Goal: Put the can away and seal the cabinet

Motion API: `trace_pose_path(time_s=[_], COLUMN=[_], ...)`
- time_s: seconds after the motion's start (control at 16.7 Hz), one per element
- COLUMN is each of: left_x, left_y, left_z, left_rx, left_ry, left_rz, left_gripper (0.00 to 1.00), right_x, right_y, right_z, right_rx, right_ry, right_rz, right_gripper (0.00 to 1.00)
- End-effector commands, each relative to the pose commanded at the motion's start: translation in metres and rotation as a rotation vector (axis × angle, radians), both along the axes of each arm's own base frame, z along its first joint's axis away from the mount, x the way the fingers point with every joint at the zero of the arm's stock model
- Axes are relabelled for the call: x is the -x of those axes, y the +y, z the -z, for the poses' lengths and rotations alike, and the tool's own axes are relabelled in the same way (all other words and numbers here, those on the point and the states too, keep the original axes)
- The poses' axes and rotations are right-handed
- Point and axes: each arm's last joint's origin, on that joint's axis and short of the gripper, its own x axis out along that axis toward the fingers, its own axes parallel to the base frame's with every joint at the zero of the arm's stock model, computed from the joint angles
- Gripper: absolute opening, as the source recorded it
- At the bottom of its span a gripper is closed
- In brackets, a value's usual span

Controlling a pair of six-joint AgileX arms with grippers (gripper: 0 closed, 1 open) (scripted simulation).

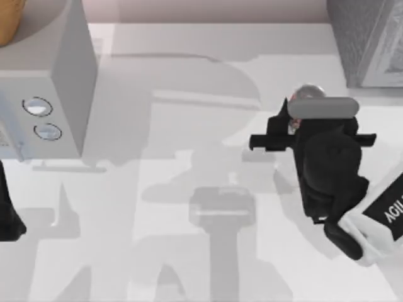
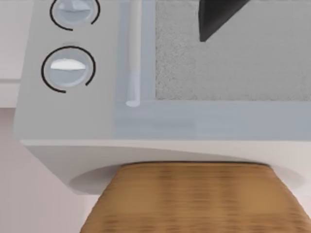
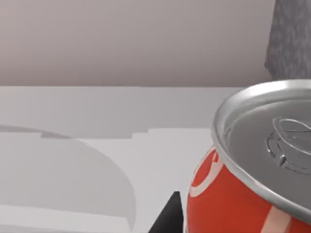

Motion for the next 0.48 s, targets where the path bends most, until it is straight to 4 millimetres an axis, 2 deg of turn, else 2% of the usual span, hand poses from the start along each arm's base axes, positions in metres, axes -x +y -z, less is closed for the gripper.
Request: trace_pose_path(time_s=[0.3,0.48], left_x=[0.0,0.0], left_y=[0.0,0.0], left_z=[0.0,0.0], left_rx=[0.0,0.0], left_ry=[0.0,0.0], left_rz=[0.0,0.0], left_gripper=[1.0,1.0], right_x=[0.004,0.009], right_y=[-0.002,-0.005], right_z=[-0.067,-0.088], right_rx=[0.004,-0.003], right_ry=[0.0,-0.004], right_rz=[-0.003,-0.004], right_gripper=[0.0,0.0])
